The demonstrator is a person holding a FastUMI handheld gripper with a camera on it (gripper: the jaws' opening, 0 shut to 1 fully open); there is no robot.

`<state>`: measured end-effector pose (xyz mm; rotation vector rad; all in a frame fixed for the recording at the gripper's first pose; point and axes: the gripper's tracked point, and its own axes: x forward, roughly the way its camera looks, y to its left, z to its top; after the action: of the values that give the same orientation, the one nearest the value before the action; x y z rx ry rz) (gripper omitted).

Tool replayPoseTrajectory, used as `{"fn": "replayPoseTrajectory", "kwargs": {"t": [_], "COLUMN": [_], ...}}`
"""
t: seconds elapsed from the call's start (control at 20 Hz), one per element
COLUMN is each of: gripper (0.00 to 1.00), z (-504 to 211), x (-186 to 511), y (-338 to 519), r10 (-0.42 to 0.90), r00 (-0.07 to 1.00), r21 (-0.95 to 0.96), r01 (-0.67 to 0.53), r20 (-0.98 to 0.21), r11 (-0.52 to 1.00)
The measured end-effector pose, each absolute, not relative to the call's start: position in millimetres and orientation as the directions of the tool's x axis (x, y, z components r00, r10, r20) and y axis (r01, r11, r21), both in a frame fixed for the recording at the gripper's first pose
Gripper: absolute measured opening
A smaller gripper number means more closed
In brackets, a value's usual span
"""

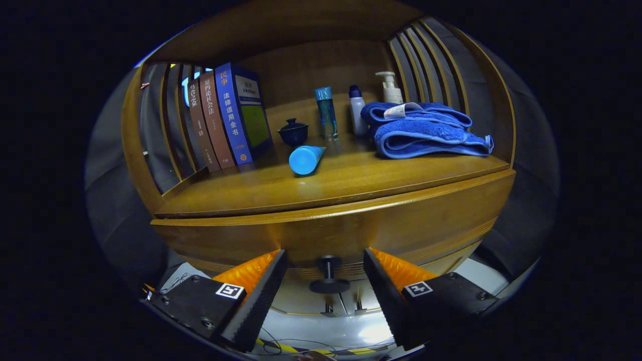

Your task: Pull open the drawer, take out the items inside it, and place them on the countertop above the cabinet.

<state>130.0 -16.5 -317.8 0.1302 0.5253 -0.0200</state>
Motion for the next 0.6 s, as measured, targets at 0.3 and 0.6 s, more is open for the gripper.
{"fn": "replayPoseTrajectory", "kwargs": {"t": [0.3, 0.6], "gripper": [1.0, 1.0], "z": [-317.9, -289.5], "x": [128.6, 116.0], "y": [-16.7, -16.2], "r10": [-0.004, -0.027], "r00": [0.868, 0.896], "r21": [0.097, 0.075], "r01": [0.061, 0.067], "r20": [-0.496, -0.444], "r11": [0.993, 0.995]}}
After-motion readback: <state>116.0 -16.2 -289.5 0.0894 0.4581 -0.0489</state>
